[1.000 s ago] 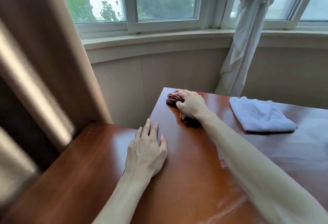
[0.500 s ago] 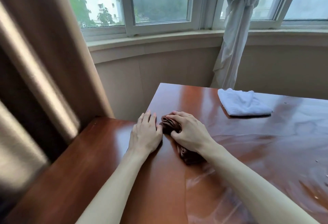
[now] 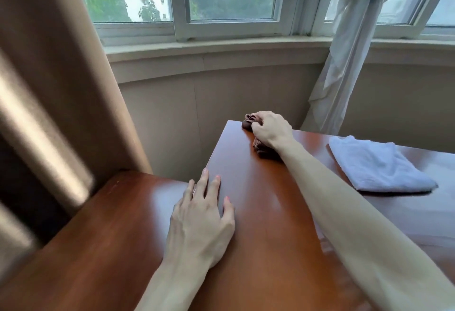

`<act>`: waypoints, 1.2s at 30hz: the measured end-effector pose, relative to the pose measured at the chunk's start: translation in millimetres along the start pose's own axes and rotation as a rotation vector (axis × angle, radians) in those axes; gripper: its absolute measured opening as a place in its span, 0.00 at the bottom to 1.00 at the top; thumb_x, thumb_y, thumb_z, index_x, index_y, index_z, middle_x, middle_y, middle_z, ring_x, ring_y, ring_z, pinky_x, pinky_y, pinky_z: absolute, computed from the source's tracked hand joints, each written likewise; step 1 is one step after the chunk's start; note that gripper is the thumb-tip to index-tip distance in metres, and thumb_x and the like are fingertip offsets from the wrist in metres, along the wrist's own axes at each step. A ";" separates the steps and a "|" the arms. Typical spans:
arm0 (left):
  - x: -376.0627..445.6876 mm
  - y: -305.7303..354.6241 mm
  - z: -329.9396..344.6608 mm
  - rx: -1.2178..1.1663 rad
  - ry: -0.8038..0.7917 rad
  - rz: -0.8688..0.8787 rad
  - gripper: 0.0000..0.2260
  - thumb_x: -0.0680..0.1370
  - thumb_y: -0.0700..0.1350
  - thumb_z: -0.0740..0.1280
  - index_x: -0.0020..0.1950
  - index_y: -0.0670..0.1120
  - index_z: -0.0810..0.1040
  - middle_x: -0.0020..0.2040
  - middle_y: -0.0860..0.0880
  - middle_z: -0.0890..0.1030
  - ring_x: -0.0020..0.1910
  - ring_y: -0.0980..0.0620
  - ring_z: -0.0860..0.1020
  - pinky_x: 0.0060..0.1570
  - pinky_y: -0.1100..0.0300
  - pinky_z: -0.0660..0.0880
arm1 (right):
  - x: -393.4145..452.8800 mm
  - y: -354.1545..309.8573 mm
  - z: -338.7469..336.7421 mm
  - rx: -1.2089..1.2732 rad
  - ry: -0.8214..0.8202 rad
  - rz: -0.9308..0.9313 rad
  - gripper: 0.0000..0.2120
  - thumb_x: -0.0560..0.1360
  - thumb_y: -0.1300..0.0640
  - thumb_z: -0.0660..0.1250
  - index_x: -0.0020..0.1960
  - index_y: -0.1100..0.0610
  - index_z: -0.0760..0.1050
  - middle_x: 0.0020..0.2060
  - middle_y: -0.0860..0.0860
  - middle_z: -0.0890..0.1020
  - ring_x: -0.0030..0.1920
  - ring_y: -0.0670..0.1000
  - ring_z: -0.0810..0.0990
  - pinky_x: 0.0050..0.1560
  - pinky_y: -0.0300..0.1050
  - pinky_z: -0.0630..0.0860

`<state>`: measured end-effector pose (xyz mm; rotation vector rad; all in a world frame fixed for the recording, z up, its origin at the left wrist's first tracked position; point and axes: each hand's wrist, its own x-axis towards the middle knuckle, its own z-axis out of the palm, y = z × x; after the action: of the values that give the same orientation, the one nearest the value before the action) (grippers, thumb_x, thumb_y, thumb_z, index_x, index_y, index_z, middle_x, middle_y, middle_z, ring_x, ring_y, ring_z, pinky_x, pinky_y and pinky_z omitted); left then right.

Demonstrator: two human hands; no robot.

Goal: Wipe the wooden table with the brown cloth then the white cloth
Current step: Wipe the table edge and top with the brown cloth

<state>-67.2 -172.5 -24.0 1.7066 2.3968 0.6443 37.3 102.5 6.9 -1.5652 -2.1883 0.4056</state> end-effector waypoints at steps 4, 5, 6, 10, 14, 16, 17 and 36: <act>-2.8 1.5 -3.8 -0.017 -0.026 -0.008 0.26 0.82 0.58 0.51 0.81 0.58 0.55 0.82 0.58 0.50 0.81 0.54 0.51 0.75 0.54 0.57 | -56.1 -7.2 -7.4 -0.012 -0.022 -0.097 0.21 0.76 0.54 0.63 0.68 0.46 0.78 0.71 0.48 0.77 0.70 0.56 0.75 0.65 0.50 0.72; -2.6 2.3 -4.6 -0.017 -0.031 -0.012 0.26 0.82 0.58 0.51 0.81 0.57 0.56 0.82 0.58 0.50 0.81 0.53 0.51 0.75 0.53 0.57 | -77.1 -9.5 -11.1 -0.015 -0.036 -0.129 0.22 0.75 0.54 0.63 0.69 0.45 0.78 0.72 0.46 0.76 0.71 0.54 0.73 0.67 0.49 0.71; -2.6 3.3 -4.9 -0.014 -0.036 -0.014 0.26 0.82 0.58 0.52 0.81 0.57 0.56 0.82 0.57 0.51 0.81 0.52 0.51 0.75 0.53 0.57 | -98.8 -11.1 -13.6 -0.011 -0.054 -0.160 0.23 0.75 0.54 0.63 0.69 0.44 0.77 0.73 0.45 0.75 0.72 0.52 0.72 0.68 0.49 0.70; -5.4 8.2 -8.7 0.014 -0.031 -0.014 0.26 0.82 0.56 0.53 0.80 0.53 0.60 0.82 0.52 0.55 0.80 0.49 0.53 0.76 0.50 0.55 | -183.6 -16.7 -23.3 0.033 -0.070 -0.203 0.26 0.73 0.54 0.64 0.71 0.42 0.76 0.74 0.44 0.74 0.75 0.49 0.69 0.73 0.46 0.66; -10.9 10.5 -13.3 0.047 -0.013 -0.012 0.25 0.82 0.54 0.54 0.79 0.49 0.62 0.82 0.48 0.57 0.80 0.48 0.53 0.75 0.49 0.55 | -245.9 -21.3 -31.2 0.023 -0.067 -0.223 0.27 0.75 0.57 0.65 0.73 0.42 0.74 0.75 0.43 0.72 0.76 0.48 0.66 0.74 0.41 0.60; -13.7 10.1 -13.4 0.052 -0.020 0.007 0.25 0.83 0.53 0.54 0.79 0.47 0.61 0.81 0.49 0.58 0.80 0.50 0.54 0.74 0.50 0.57 | -256.8 -18.5 -31.6 0.046 -0.074 -0.236 0.27 0.75 0.55 0.65 0.72 0.41 0.75 0.75 0.42 0.72 0.76 0.47 0.66 0.75 0.42 0.61; -14.4 9.8 -13.0 0.049 -0.020 0.017 0.25 0.83 0.53 0.55 0.79 0.47 0.62 0.81 0.49 0.59 0.80 0.50 0.54 0.73 0.51 0.59 | -255.7 -16.9 -32.9 0.070 -0.075 -0.231 0.26 0.74 0.54 0.65 0.71 0.40 0.75 0.74 0.41 0.73 0.75 0.46 0.67 0.74 0.43 0.63; -1.0 4.0 -3.6 -0.020 0.010 0.026 0.31 0.78 0.59 0.48 0.81 0.53 0.57 0.82 0.57 0.52 0.81 0.57 0.47 0.75 0.57 0.56 | 6.8 -44.6 14.3 -0.040 -0.044 -0.178 0.20 0.73 0.56 0.63 0.62 0.42 0.81 0.62 0.46 0.82 0.63 0.55 0.78 0.57 0.46 0.73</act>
<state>-64.6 -173.3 -19.3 1.7333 2.3710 0.6799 -8.4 94.5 16.2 -1.3792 -2.3594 0.3464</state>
